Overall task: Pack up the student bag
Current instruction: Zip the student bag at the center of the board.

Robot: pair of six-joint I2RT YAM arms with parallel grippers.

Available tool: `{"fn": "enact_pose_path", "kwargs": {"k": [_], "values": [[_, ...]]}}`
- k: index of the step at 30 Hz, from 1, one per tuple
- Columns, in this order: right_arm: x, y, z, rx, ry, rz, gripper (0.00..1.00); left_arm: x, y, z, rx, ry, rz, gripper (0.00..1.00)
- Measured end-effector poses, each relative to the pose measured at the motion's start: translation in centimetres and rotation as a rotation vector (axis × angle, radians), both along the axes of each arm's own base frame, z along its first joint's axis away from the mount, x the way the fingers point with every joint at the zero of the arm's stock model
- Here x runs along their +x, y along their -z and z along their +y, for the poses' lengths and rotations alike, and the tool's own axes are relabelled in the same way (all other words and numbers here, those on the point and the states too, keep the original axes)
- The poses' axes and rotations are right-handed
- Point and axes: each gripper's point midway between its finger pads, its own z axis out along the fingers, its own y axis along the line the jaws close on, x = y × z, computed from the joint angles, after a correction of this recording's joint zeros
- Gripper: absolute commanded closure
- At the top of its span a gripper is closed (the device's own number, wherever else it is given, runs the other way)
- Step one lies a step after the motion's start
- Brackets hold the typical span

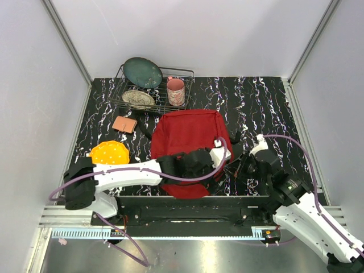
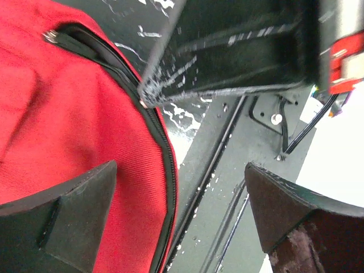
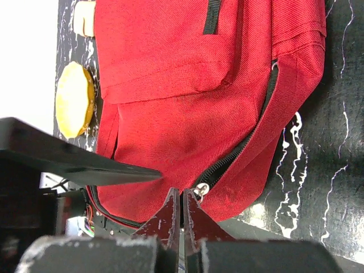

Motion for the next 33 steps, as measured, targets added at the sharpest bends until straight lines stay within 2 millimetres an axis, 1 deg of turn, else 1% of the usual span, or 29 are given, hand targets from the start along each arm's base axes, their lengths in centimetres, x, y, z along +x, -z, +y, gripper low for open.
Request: {"fn": "enact_pose_path", "kwargs": {"k": [3, 4, 5, 6, 7, 8, 9, 10, 15, 18, 21, 24, 28, 33], "values": [[-0.1, -0.2, -0.3, 0.002, 0.01, -0.012, 1.0, -1.0, 2.6, -0.5, 0.057, 0.044, 0.038, 0.01], [-0.2, -0.2, -0.5, 0.0, 0.013, -0.01, 1.0, -1.2, 3.1, -0.5, 0.07, 0.051, 0.045, 0.02], [-0.3, 0.0, -0.6, -0.005, 0.016, -0.007, 1.0, -1.3, 3.5, -0.5, 0.078, 0.053, 0.048, 0.07], [-0.3, 0.0, -0.7, -0.009, 0.019, -0.004, 1.0, -1.4, 3.8, -0.6, 0.085, 0.054, 0.051, 0.29], [-0.3, 0.1, -0.9, -0.014, 0.025, -0.002, 1.0, -1.4, 4.0, -0.6, 0.089, 0.053, 0.053, 0.42], [-0.3, 0.2, -0.9, -0.017, 0.028, -0.001, 1.0, -1.4, 4.1, -0.6, 0.091, 0.047, 0.058, 0.62], [-0.4, 0.3, -1.0, -0.02, 0.03, 0.0, 1.0, -1.4, 4.2, -0.6, 0.091, 0.041, 0.061, 0.9], [-0.4, 0.4, -1.0, -0.022, 0.031, 0.002, 1.0, -1.1, 4.3, -0.5, 0.097, 0.034, 0.052, 1.0], [-0.1, 1.2, -1.7, -0.05, 0.075, 0.02, 1.0, -0.7, 5.3, 0.0, 0.099, -0.022, 0.06, 1.0], [0.2, 2.5, -2.2, -0.08, 0.115, 0.054, 1.0, -1.0, 6.6, 0.3, 0.095, -0.048, 0.07, 1.0], [0.0, 4.4, -2.7, -0.112, 0.149, 0.104, 1.0, -1.6, 8.0, 0.8, 0.091, -0.073, 0.072, 1.0], [0.0, 5.6, -3.1, -0.138, 0.175, 0.139, 1.0, -2.1, 8.9, 1.4, 0.07, -0.103, 0.075, 1.0], [0.2, 6.2, -3.1, -0.159, 0.192, 0.161, 1.0, -2.6, 8.9, 1.8, 0.015, -0.143, 0.092, 1.0], [1.1, 7.0, -3.5, -0.206, 0.229, 0.165, 1.0, -3.4, 9.6, 2.2, -0.016, -0.183, 0.121, 1.0]]}}
